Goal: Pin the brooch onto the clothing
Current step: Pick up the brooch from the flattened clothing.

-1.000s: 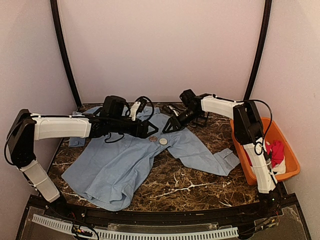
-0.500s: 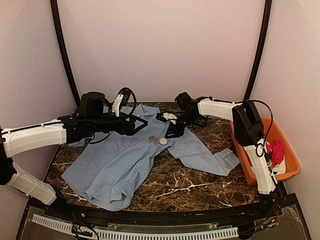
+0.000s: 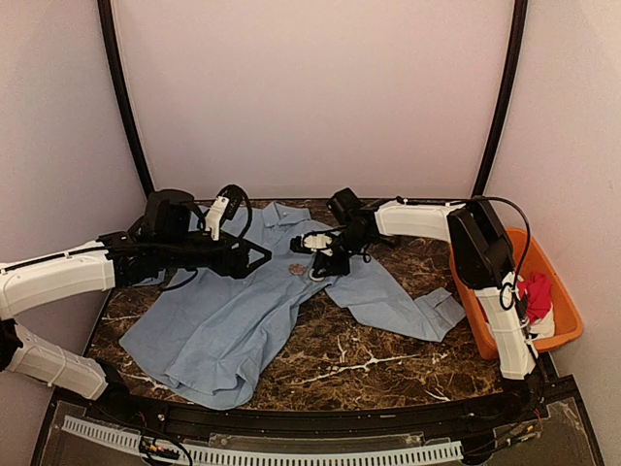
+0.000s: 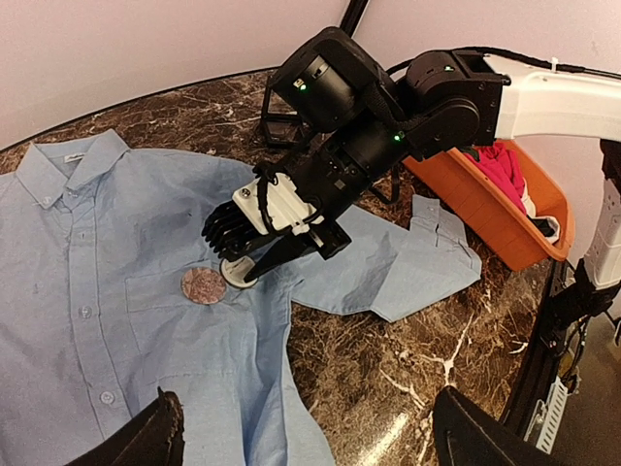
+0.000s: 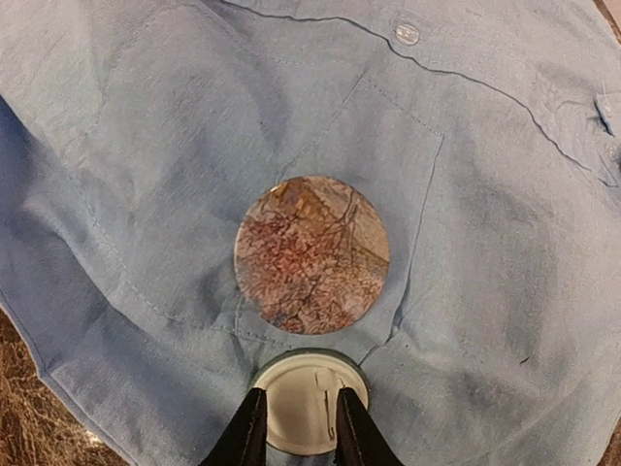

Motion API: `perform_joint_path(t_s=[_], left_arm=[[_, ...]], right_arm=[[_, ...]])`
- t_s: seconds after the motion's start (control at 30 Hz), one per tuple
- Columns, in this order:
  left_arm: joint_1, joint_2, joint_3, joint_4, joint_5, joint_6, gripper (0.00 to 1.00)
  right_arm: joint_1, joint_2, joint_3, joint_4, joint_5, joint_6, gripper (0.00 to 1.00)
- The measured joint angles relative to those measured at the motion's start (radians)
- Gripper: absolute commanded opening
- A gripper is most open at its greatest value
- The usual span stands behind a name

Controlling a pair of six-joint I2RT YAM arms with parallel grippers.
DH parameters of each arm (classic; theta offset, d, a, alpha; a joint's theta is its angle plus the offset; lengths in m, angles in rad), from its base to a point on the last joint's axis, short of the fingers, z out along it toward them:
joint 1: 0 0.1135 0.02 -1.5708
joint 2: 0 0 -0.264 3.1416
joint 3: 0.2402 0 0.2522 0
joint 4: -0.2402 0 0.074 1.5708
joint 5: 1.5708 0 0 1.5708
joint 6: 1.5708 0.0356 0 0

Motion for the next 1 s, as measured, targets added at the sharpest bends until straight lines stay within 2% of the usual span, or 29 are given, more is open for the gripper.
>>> perform_joint_path(t_s=[0.43,1.0], left_arm=[[0.002,-0.019,-0.035,-0.013,-0.017,0.008,0.89],[0.002,-0.019,-0.039,-0.013,-0.017,0.011,0.88]], right_arm=[[0.005,0.0,0.002,0.015,0.043,-0.038,0.18],[0.006,0.015,0.046,-0.006,0.036,-0.047,0.17]])
